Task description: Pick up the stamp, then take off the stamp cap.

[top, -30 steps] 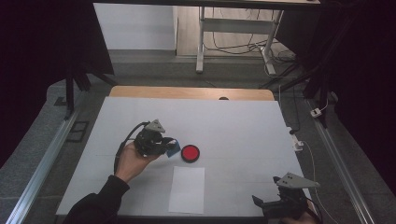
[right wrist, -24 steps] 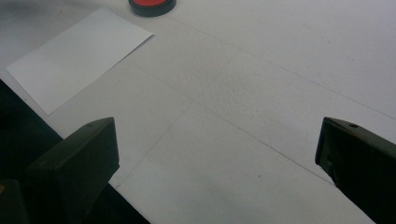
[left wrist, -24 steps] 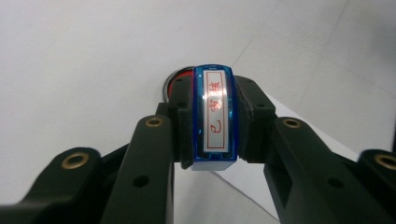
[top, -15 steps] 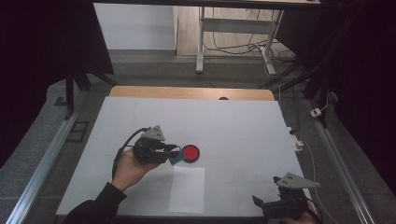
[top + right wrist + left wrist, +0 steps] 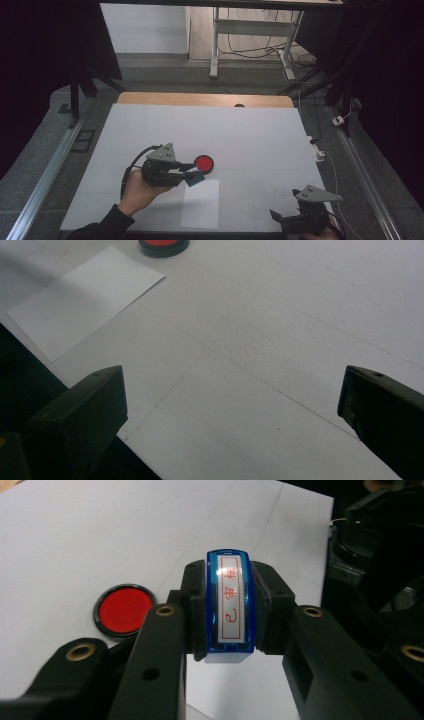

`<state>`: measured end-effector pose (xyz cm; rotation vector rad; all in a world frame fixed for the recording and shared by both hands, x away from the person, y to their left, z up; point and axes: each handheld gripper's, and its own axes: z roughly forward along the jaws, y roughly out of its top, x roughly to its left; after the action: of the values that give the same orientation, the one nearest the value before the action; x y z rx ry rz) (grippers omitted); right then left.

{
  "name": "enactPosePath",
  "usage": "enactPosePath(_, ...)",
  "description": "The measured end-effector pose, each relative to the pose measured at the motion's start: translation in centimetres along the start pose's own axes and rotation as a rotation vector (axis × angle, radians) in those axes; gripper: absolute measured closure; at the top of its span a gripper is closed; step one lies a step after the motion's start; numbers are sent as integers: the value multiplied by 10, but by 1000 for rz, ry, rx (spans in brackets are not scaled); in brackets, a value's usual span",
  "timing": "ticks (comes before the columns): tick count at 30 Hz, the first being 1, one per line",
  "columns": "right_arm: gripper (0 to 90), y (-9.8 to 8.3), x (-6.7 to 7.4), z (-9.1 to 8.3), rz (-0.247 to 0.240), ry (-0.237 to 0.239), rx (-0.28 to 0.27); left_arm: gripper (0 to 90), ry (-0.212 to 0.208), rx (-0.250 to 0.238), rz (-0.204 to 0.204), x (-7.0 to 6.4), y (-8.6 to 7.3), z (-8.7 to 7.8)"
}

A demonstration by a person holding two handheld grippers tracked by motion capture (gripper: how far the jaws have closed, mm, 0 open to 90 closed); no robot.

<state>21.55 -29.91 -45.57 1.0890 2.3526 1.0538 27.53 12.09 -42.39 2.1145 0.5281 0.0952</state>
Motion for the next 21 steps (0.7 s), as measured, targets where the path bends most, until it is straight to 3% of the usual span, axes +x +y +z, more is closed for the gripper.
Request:
enactPosePath(8, 0, 0, 0, 0, -4, 1, 3, 700, -22, -8, 27, -11, 1, 0)
enactPosePath(21, 0, 0, 0, -3, -5, 1, -35, 700, -35, -14, 24, -10, -1, -1)
